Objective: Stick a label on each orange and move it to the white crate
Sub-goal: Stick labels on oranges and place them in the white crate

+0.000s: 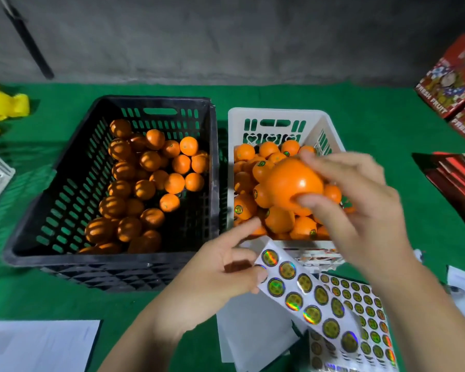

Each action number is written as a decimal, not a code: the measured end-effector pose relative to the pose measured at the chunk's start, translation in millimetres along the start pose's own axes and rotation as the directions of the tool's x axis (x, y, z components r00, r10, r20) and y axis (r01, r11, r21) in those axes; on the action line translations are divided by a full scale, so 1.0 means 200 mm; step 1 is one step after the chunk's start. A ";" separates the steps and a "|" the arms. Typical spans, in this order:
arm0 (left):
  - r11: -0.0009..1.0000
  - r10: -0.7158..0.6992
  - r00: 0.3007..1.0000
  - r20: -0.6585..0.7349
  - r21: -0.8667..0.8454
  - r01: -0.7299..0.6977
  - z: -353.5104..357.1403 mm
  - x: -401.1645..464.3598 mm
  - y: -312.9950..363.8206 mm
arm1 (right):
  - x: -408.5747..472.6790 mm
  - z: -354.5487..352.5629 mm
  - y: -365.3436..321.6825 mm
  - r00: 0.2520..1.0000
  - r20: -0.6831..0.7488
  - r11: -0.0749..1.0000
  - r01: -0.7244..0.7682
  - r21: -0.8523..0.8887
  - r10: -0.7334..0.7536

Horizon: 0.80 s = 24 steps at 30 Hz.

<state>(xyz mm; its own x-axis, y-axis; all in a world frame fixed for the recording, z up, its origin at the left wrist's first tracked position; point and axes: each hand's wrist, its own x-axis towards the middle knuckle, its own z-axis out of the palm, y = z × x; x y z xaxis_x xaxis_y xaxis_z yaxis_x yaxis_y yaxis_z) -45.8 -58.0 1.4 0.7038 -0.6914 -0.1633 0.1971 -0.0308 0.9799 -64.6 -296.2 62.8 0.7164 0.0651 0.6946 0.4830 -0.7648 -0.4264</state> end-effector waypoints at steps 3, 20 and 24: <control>0.995 0.020 0.998 -0.059 0.098 -0.015 -0.03 -0.02 -0.05 | 0.00 0.01 0.32 0.991 -0.051 0.965 -0.130 -0.227 0.122; 0.920 0.373 0.875 -0.309 -0.001 -0.392 -0.39 0.20 -0.02 | -0.09 0.42 0.18 0.527 0.698 -0.010 -0.795 0.607 0.485; 0.910 0.300 0.949 -0.092 0.325 -0.256 -0.61 0.31 0.00 | -0.10 0.57 0.24 0.544 0.511 0.098 -0.742 0.663 0.665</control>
<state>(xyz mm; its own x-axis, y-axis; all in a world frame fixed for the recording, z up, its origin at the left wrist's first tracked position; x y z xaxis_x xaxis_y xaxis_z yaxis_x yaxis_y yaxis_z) 81.8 -13.6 -22.1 0.7904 -0.5989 0.1285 -0.2228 -0.0857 0.9711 1.2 -261.5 -37.2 0.9685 -0.1457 -0.2018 -0.1508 0.3016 -0.9414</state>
